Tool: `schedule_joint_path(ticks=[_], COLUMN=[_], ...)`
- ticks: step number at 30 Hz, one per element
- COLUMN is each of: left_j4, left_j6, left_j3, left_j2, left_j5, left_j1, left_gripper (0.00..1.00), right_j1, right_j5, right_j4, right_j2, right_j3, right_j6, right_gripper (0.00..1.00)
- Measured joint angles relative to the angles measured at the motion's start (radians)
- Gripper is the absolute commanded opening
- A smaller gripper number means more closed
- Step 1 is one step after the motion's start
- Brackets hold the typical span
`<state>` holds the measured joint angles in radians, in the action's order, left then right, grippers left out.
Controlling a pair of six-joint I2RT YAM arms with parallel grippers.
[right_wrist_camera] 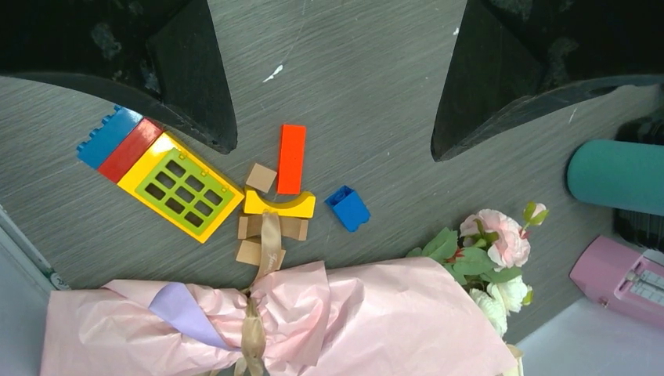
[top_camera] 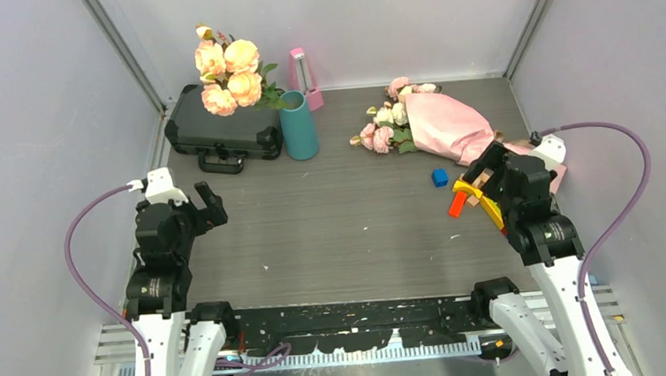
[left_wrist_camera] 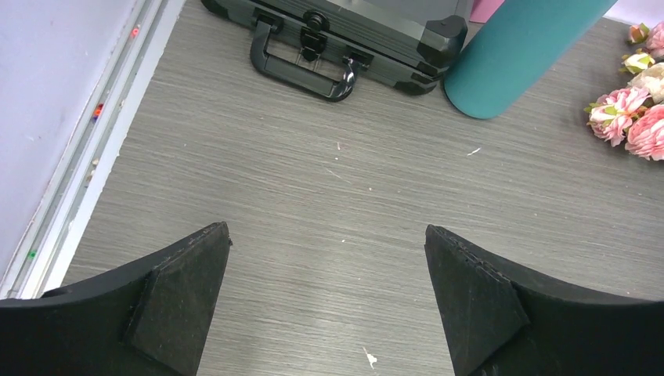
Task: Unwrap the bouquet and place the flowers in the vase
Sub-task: Pick up the fake flower at the center of the board.
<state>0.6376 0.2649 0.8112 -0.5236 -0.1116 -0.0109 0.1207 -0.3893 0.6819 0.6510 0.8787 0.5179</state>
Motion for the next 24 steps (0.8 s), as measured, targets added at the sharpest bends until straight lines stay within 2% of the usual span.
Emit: schedule_joint_path(ticks=[15,18,24], left_j4=[0.003,0.003,0.003], left_j6=[0.013,0.013,0.013], left_j3=[0.002,0.002,0.002], left_j2=[-0.023,-0.024,-0.045], left_j5=[-0.009,-0.009,0.017], left_j1=[0.0,0.0,0.0], left_gripper=[0.98,0.98,0.98], right_j1=[-0.005,-0.044,-0.209], right_j5=[0.083,0.144,0.312], right_j4=[-0.048,-0.104,-0.243], right_j2=[0.202,0.27,0.45], right_j3=[0.012,0.013,0.013], right_j6=[0.024,0.055,0.159], right_gripper=[1.0,1.0,0.96])
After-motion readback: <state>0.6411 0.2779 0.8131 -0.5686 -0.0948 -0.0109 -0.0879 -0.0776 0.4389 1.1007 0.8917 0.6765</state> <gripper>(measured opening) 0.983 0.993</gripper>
